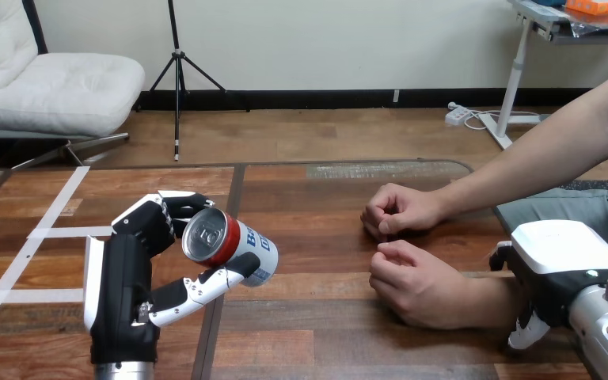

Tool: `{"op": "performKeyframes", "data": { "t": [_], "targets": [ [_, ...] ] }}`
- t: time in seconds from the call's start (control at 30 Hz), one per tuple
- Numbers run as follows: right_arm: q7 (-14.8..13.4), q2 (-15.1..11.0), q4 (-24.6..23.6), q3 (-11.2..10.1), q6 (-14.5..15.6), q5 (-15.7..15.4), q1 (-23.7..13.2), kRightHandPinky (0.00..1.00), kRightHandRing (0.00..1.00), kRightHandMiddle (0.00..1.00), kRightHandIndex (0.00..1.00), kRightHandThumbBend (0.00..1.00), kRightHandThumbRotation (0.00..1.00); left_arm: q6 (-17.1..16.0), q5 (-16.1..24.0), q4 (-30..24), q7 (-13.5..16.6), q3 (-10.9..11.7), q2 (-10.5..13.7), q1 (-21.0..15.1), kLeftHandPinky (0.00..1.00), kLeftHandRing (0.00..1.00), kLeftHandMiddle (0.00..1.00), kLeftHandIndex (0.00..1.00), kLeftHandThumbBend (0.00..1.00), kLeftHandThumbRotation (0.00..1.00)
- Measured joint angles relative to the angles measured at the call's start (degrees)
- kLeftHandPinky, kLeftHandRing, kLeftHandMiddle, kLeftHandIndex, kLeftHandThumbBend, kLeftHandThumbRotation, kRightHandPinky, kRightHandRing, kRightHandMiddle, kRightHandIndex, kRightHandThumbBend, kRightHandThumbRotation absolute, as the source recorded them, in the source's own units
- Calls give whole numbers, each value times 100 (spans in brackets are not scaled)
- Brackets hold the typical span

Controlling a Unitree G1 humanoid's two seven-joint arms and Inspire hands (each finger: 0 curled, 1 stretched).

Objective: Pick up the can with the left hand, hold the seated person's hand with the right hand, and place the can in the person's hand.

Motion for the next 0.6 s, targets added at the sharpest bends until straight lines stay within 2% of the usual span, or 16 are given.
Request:
{"op": "performKeyframes", "data": {
  "t": [0.27, 0.6],
  "targets": [
    [-60, 16, 178, 115, 33, -14, -69, 42, 56, 65, 69, 85, 1, 0, -20, 0, -13, 1, 1, 0, 43, 44, 48, 51, 76, 0],
    [-100, 17, 337, 189, -4, 1, -180, 40, 54, 62, 66, 83, 0, 0, -56, 0, -44, 2, 2, 2, 42, 43, 47, 51, 77, 0]
  ]
}}
